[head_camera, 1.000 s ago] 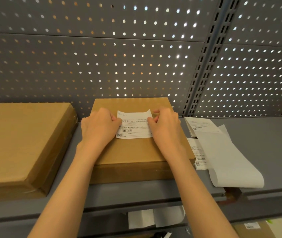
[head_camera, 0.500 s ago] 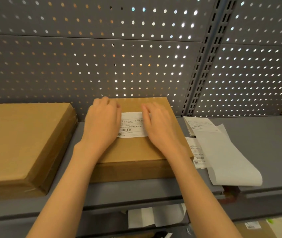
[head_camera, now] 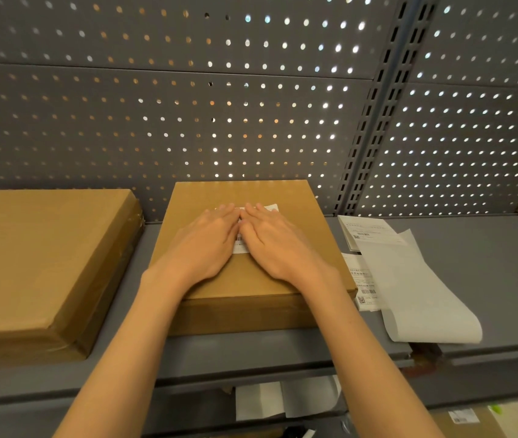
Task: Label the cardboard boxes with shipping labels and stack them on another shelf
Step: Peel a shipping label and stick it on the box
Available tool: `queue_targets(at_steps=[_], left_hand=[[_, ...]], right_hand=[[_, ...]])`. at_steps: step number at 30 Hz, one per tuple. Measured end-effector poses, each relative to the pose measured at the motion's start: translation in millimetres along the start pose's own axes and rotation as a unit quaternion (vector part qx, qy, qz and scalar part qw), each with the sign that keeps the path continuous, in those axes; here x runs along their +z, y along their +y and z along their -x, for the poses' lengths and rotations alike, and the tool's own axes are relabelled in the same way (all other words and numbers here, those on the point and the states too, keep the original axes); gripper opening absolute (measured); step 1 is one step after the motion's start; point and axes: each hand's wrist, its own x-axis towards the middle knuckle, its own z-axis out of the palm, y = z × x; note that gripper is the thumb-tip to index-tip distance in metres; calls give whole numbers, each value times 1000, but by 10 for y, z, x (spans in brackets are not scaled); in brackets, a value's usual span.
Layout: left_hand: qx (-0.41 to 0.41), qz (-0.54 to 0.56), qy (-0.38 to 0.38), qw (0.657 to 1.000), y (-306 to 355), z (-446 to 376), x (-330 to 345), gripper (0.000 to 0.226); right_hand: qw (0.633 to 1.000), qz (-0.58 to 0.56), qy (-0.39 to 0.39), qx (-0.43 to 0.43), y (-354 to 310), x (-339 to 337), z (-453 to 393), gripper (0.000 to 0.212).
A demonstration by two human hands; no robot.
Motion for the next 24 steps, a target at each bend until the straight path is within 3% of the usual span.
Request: queue_targets(at_steps=[16,24], left_hand=[[-62,-30,48,996,-88,192,-175,44],[32,20,44,998,105,329,-44,46]], right_hand=[[990,26,83,113,164,-14,100,49],[998,-29,45,18,-158,-14,235,46]])
